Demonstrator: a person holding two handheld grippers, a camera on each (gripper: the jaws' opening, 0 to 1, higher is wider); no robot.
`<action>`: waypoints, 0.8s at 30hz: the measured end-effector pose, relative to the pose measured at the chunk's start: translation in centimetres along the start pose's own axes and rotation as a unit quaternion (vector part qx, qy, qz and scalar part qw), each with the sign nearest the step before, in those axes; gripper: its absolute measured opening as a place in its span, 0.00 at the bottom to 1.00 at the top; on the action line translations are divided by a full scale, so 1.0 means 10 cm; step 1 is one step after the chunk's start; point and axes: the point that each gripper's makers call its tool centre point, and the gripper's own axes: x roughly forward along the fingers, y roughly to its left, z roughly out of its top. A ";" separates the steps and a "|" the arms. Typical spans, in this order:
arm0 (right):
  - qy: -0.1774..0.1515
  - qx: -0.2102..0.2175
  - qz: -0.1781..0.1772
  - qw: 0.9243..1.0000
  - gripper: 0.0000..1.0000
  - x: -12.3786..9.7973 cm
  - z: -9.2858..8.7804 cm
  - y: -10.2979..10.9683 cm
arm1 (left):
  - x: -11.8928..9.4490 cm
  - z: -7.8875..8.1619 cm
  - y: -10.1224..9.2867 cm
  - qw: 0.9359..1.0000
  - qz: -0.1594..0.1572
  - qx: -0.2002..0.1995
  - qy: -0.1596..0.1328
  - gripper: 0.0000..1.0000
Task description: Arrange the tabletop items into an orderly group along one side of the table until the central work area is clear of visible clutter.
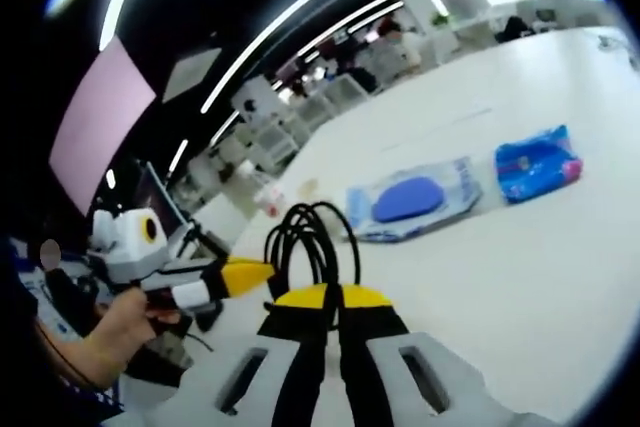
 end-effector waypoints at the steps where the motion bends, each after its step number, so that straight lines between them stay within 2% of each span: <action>1: -0.001 -0.002 -0.002 1.000 0.00 -0.02 0.01 -0.02 | 0.02 0.00 -0.04 1.000 -0.005 -0.002 0.000 0.02; 18: -0.007 0.010 -0.054 0.998 0.00 -0.27 0.18 -0.51 | 0.41 0.05 -0.44 0.999 -0.049 -0.004 0.012 0.02; 24: -0.004 0.020 -0.070 0.997 0.00 -0.30 0.22 -0.68 | 0.56 0.00 -0.53 0.998 -0.061 -0.002 0.028 0.02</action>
